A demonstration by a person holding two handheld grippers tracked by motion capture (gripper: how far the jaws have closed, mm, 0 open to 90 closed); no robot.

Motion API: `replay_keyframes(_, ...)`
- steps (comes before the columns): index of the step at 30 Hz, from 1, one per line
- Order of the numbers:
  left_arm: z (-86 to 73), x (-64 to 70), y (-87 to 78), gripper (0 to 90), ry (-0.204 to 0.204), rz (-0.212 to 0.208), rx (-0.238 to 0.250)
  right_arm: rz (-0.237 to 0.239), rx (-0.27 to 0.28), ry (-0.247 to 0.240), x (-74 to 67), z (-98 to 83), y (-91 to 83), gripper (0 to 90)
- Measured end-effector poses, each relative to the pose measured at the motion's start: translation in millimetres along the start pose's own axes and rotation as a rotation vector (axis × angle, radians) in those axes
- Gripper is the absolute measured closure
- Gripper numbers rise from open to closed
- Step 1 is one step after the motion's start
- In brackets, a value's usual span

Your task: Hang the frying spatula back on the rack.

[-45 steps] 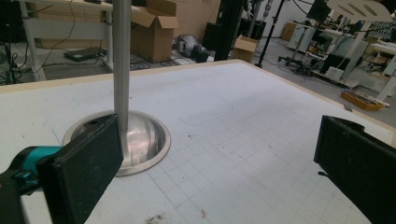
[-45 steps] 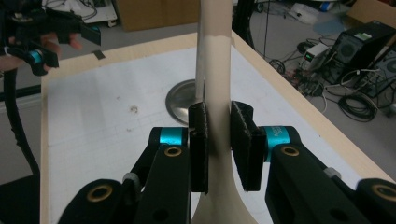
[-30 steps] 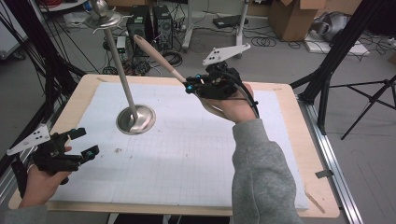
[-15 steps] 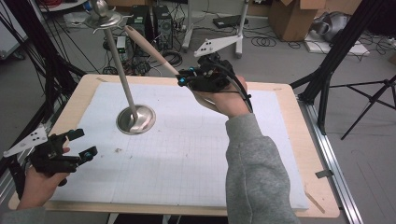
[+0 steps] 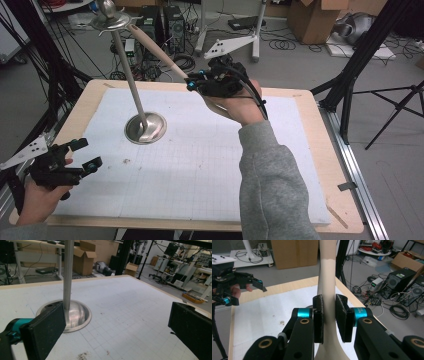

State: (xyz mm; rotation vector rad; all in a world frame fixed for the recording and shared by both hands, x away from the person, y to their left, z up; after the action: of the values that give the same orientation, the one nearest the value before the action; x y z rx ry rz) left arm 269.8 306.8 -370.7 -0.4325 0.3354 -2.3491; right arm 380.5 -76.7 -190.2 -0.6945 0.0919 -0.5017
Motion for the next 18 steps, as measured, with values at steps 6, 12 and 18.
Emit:
replay_keyframes(6, 0.0, 0.0, 0.0, 1.8, -0.001, 0.0, -0.001, -0.004, -0.011, 0.002, -1.1, 1.2, 2.6, 77.8)
replay_keyframes(12, -0.1, -0.3, -0.7, 1.8, 0.001, 0.0, -0.003, -0.007, -0.011, -0.004, -0.9, 2.1, 4.0, 77.7)
replay_keyframes(18, -0.5, -0.6, -0.6, 1.8, -0.003, 0.0, -0.002, -0.015, -0.022, 0.003, -0.9, 2.2, 6.9, 77.7)
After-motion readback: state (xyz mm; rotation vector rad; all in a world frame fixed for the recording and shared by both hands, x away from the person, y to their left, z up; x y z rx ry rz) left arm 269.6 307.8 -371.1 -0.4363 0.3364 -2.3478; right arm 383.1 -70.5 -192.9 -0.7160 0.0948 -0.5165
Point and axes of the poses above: each handheld gripper's, and its own axes: y roughly forward along the jaws, z roughly out of its top, x roughly to its right, the point moved 3 cm from there along y, roughly forward along the jaws, and after that the axes turned 13 degrees about -x, right-handed, at the moved point
